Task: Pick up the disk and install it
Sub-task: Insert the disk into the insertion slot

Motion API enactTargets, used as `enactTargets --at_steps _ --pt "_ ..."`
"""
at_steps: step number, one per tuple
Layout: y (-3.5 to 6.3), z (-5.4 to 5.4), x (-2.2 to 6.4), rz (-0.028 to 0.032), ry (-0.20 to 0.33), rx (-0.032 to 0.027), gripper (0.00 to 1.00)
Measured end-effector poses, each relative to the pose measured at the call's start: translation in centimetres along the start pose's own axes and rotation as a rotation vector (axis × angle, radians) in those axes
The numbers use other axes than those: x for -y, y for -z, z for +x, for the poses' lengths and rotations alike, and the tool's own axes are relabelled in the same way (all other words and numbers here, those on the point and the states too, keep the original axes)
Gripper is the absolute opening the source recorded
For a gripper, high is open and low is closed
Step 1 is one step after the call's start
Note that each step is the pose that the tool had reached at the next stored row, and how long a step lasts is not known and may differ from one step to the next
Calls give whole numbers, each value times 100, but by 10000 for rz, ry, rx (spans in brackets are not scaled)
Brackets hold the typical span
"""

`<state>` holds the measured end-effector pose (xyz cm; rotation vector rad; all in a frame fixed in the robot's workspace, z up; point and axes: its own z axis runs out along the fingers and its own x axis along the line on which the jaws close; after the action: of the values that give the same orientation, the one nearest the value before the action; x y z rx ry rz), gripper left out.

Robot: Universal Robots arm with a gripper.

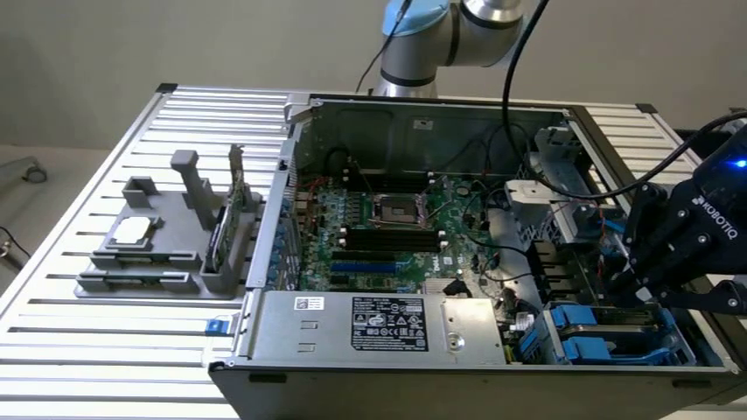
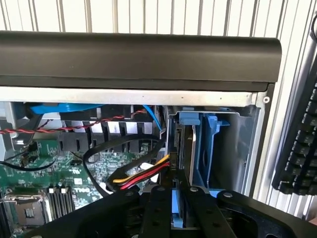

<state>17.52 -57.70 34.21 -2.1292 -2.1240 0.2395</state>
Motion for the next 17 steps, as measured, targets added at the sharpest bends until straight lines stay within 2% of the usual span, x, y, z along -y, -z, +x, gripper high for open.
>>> enactTargets --at_steps 2,6,9,12,17 --pt "1 0 -5 3 -153 107 16" --pt "4 1 -14 3 -305 402 16" --pt "4 14 -16 1 -344 562 16" --pt "4 42 -15 1 -357 625 16" --pt "5 79 -21 1 -358 633 16"
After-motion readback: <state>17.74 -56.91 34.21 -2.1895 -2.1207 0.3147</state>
